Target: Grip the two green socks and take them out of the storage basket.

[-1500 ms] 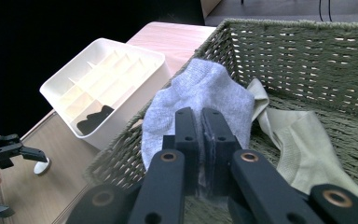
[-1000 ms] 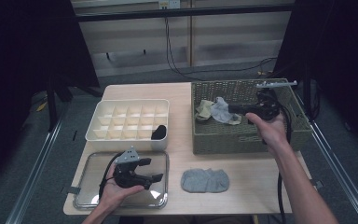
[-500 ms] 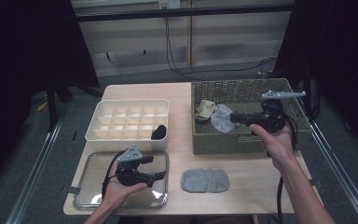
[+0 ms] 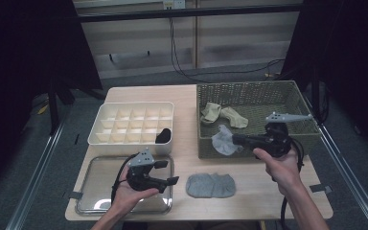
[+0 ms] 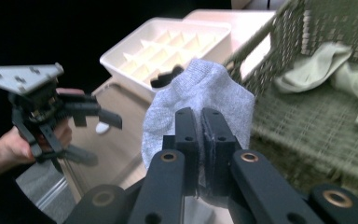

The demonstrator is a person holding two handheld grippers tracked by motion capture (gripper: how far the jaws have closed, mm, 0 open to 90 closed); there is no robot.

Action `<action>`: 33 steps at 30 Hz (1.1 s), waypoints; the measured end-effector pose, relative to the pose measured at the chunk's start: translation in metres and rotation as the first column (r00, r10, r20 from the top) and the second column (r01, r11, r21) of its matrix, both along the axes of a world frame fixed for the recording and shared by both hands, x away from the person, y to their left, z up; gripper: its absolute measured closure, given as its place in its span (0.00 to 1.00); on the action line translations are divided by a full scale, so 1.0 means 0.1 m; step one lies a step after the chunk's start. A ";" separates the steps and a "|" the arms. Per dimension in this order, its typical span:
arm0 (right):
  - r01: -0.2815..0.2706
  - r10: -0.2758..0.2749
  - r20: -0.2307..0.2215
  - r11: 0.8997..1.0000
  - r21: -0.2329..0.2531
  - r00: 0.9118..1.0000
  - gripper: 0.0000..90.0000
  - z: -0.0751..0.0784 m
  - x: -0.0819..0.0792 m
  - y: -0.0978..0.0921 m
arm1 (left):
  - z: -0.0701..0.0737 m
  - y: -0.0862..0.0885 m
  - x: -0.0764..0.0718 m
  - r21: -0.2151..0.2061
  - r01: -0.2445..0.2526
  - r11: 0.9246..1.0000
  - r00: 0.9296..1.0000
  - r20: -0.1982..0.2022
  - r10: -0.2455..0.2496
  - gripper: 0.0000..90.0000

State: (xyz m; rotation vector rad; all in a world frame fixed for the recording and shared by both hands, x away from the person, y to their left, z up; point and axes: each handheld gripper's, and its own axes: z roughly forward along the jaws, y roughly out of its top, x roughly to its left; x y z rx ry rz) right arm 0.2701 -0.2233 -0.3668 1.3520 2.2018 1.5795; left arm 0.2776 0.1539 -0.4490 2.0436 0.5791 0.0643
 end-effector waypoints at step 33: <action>-0.083 0.078 -0.164 0.996 -0.025 0.983 0.96 -0.91 -0.14 0.50 | -0.22 -0.52 0.09 -0.010 0.107 0.994 0.990 -0.094 -0.108 0.59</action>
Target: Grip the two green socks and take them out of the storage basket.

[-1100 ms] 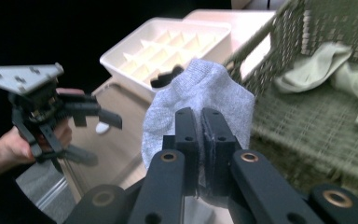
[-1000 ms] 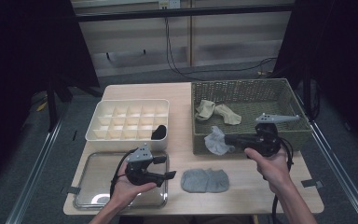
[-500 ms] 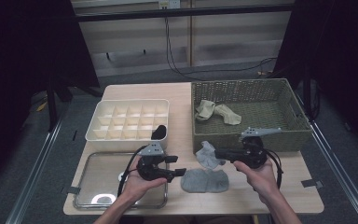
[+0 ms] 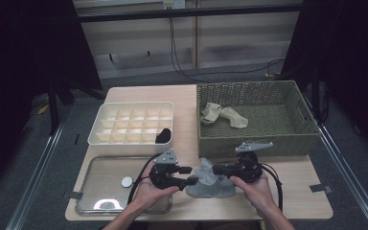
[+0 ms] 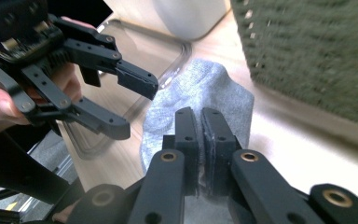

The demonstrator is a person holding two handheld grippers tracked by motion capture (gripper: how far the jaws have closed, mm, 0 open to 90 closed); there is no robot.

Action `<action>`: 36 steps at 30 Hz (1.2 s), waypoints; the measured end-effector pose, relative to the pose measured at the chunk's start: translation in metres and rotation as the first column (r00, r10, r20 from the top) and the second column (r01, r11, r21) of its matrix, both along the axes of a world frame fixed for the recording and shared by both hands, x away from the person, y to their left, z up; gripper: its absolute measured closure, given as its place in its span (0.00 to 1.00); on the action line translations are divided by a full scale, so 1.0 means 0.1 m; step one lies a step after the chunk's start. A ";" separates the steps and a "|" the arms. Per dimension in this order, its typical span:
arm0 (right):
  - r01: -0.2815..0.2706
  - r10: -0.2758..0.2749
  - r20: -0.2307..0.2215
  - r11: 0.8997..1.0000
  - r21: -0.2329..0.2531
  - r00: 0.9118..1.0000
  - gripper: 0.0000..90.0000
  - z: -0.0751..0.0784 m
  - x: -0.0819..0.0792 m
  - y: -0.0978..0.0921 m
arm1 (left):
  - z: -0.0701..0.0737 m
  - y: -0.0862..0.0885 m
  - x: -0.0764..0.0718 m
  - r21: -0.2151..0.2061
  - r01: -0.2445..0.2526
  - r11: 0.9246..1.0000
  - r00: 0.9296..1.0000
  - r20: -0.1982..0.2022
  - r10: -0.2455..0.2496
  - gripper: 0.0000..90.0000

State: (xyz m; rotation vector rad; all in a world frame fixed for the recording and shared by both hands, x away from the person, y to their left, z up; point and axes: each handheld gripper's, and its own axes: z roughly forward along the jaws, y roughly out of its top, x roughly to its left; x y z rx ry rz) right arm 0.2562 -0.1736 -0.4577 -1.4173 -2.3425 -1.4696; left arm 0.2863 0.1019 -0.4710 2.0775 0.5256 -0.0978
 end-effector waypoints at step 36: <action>0.010 -0.016 -0.058 0.995 -0.098 0.998 0.79 -0.34 -0.06 -0.11 | -0.30 -0.18 -0.01 0.129 0.042 0.991 0.999 -0.033 -0.038 0.72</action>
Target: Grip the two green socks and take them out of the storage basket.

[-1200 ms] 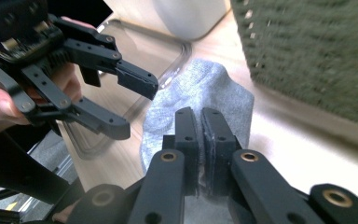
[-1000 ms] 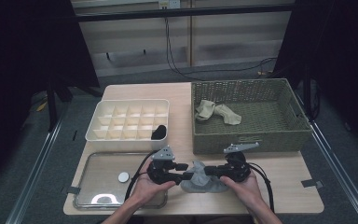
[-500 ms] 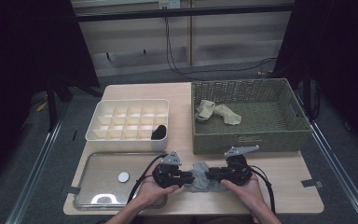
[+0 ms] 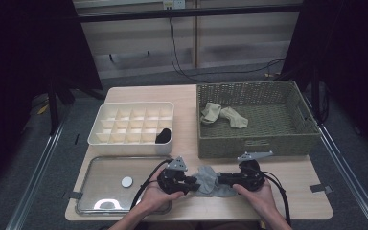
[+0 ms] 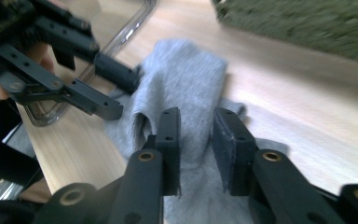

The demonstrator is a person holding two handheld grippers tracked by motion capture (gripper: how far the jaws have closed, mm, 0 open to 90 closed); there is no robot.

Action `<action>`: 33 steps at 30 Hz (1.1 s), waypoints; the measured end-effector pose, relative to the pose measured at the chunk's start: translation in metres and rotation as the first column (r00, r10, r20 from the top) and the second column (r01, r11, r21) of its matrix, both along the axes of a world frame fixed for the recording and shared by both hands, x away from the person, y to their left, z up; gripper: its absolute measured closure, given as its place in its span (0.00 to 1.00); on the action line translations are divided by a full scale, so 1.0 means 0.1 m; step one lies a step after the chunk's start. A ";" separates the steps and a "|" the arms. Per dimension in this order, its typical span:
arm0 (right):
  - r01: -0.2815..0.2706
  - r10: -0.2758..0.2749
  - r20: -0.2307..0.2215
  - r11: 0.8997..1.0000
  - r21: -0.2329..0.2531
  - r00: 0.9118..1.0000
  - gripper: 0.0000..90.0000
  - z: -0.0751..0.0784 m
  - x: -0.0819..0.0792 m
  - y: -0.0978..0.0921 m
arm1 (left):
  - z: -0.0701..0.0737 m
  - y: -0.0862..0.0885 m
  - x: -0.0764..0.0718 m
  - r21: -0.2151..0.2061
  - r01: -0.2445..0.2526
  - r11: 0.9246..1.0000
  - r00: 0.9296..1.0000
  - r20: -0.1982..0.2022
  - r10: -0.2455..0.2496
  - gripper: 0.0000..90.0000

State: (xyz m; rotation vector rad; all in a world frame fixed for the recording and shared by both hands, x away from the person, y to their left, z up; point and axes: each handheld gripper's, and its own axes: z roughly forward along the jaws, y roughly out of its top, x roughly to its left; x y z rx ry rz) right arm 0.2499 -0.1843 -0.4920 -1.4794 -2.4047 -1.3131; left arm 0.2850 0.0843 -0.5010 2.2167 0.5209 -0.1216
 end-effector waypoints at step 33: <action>0.058 -0.058 0.085 0.998 0.006 0.995 0.95 0.16 -0.05 -0.15 | -0.01 0.01 0.01 0.023 -0.017 1.000 1.000 0.016 0.017 1.00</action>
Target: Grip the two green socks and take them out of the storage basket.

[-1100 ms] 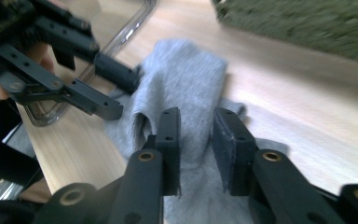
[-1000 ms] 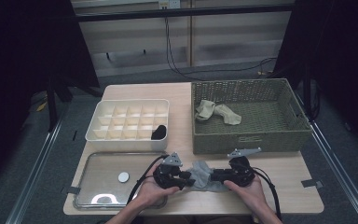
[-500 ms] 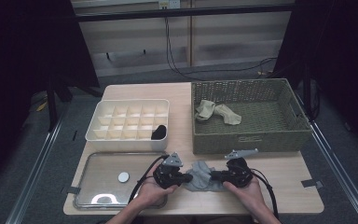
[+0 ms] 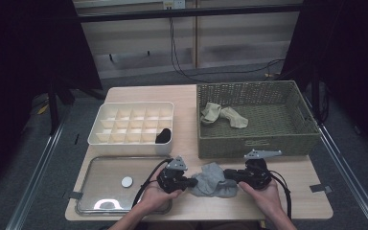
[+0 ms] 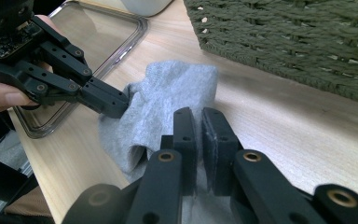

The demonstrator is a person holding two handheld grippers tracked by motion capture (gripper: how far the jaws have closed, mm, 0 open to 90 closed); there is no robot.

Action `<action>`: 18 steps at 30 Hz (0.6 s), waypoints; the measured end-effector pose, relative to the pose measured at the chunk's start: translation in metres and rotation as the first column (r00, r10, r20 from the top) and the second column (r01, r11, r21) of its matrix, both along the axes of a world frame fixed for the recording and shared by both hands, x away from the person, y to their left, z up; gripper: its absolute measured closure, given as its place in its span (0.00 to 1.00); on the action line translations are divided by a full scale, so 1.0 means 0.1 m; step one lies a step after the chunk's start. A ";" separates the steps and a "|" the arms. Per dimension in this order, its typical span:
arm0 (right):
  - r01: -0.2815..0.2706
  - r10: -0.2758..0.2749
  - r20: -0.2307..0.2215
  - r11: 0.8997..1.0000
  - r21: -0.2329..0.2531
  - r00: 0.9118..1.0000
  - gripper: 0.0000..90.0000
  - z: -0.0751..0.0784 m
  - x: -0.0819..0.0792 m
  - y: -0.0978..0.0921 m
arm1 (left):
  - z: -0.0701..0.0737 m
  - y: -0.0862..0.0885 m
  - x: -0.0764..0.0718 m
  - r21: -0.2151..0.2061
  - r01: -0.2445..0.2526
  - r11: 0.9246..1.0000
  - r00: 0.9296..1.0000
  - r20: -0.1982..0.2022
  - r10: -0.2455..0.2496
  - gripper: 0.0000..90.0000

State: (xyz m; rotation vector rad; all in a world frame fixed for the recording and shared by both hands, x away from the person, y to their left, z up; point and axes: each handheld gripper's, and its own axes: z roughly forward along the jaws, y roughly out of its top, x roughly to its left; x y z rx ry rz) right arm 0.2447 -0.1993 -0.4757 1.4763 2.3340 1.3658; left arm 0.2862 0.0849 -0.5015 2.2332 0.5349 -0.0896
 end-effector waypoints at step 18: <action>-0.030 0.029 -0.017 0.998 -0.060 0.999 0.97 -0.09 0.00 0.06 | 0.01 -0.04 0.02 -0.041 -0.037 0.998 0.999 -0.021 0.036 0.59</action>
